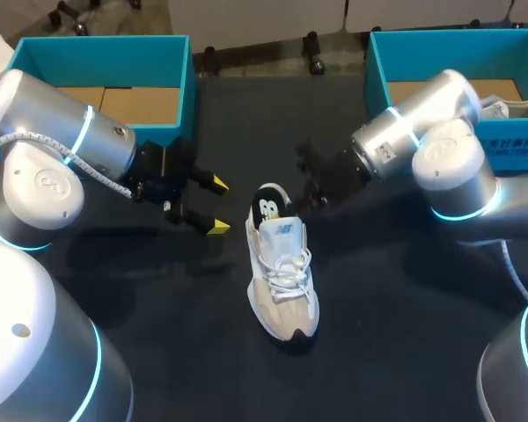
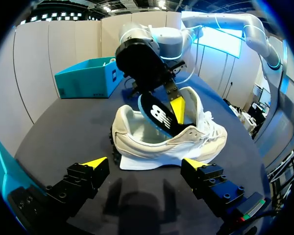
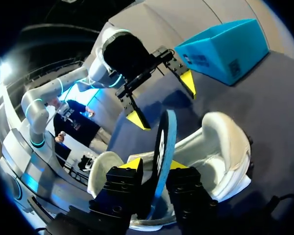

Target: Take the shoe out of the shoebox, open the shoe tongue, remove and reinsert the insole, then place the shoe into the shoebox

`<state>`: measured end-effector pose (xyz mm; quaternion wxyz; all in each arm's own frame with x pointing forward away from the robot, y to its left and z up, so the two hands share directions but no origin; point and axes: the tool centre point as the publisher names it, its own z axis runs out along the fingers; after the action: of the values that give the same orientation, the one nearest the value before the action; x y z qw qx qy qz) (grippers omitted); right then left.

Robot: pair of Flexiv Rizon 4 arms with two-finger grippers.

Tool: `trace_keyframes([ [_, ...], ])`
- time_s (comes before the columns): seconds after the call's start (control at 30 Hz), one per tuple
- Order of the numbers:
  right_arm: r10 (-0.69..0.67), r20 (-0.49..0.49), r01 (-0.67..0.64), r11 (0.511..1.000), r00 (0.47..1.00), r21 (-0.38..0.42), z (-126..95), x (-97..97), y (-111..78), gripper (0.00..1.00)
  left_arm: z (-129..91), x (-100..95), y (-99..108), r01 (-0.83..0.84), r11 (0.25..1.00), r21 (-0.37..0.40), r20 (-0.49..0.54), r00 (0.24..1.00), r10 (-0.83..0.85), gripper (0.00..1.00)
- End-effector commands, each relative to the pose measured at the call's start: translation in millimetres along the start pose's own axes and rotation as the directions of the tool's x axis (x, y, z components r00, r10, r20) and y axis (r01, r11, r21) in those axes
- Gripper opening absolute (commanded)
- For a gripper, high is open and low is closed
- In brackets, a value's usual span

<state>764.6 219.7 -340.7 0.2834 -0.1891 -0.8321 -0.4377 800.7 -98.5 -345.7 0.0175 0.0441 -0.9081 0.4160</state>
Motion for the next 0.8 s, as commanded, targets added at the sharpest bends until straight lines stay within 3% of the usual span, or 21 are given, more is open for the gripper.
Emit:
trace_keyframes([
  [0.03, -0.004, 0.014, 0.004, 1.000, 1.000, 0.012, -9, 2.6, 7.0, 0.29, 0, 0.6, 0, 0.000, 1.000, -0.003, 0.002, 1.000, 0.000, 1.00],
  [0.23, -0.009, 0.015, 0.008, 1.000, 1.000, 0.016, -12, -5.1, 11.8, 0.24, 0, 0.6, 0, 0.000, 1.000, -0.003, 0.002, 1.000, 0.000, 1.00],
  [0.27, -0.008, 0.011, 0.008, 1.000, 1.000, 0.019, -11, -7.7, 13.0, 0.03, 0, 0.6, 0, 0.000, 1.000, -0.003, 0.002, 1.000, 0.000, 1.00],
  [0.3, -0.007, 0.006, 0.007, 1.000, 1.000, 0.022, -10, -8.9, 13.3, 0.00, 0, 0.6, 0, 0.000, 1.000, -0.003, 0.002, 1.000, 0.000, 1.00],
  [0.8, 0.074, -0.029, -0.072, 0.997, 0.997, 0.041, -4, -4.2, -12.4, 0.00, 0, 0.6, 0, 0.000, 1.000, -0.003, 0.002, 1.000, 0.000, 1.00],
])
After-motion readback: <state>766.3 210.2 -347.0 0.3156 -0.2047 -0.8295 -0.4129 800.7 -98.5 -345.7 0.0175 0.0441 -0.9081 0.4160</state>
